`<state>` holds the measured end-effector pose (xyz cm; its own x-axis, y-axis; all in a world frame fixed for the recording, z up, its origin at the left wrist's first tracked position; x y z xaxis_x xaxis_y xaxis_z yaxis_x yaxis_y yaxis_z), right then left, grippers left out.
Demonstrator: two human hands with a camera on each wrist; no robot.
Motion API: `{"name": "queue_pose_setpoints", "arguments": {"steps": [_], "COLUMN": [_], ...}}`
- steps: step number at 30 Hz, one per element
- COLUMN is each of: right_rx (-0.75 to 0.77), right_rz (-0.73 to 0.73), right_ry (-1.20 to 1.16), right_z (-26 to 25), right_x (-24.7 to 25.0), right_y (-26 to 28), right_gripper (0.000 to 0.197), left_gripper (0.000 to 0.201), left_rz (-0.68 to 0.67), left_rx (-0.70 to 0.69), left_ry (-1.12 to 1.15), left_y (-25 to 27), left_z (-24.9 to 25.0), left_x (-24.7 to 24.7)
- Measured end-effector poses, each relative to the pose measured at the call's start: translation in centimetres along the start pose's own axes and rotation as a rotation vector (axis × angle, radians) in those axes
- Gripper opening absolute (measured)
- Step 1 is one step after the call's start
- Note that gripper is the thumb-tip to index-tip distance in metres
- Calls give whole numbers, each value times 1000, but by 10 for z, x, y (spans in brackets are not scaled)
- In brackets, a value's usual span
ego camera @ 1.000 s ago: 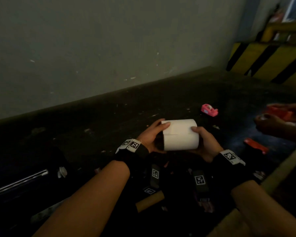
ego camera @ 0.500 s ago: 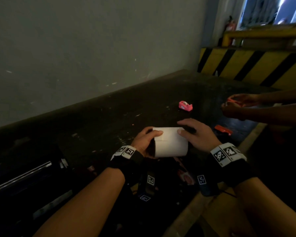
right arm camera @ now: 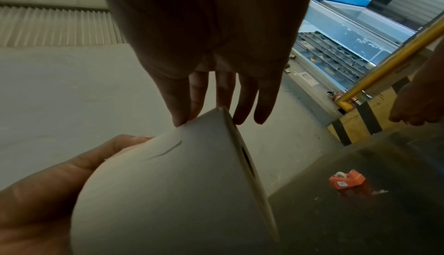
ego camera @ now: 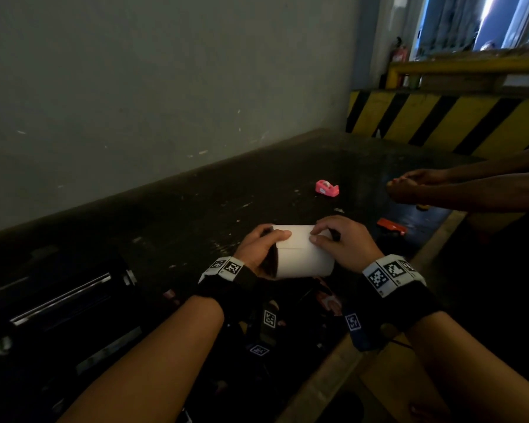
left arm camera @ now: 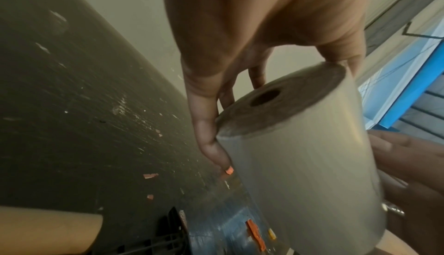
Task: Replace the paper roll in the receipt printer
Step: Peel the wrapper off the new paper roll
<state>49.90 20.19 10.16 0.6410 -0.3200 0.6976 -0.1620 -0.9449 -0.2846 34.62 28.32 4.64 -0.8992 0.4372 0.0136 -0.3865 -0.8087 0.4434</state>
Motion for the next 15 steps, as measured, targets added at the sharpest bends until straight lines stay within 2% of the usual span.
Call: {"name": "queue_pose_setpoints", "arguments": {"steps": [3,6,9,11,15], "right_rx": [2,89,198,270,354], "right_rz": [14,72,18,-14,50], "right_ry": [31,127,164,154,138], "right_z": [-2,-9,-15,-16,-15], "right_x": [0,-1,-8,-12,-4], "right_y": [3,12,21,25,23], "right_gripper": [14,22,31,33,29], "left_gripper": [57,50,42,44,47], "left_rz": [7,7,-3,-34,-70], "left_rx": [-1,3,28,70,116], "left_ry": [19,32,59,68,78], "left_y": [3,7,13,16,19], "left_z": [-1,1,3,2,1], "left_x": [0,1,2,2,3]}}
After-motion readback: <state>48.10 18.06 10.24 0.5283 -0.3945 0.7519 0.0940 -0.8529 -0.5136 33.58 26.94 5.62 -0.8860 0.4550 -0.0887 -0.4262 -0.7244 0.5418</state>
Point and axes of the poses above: each hand's wrist, its own y-axis away from the middle knuckle, its own x-axis out of the back of the hand, z = x × y, the point moved 6 cm from there along -y, towards the middle knuckle, and after that the axes turned 1 degree about z, right-handed, at the moved point
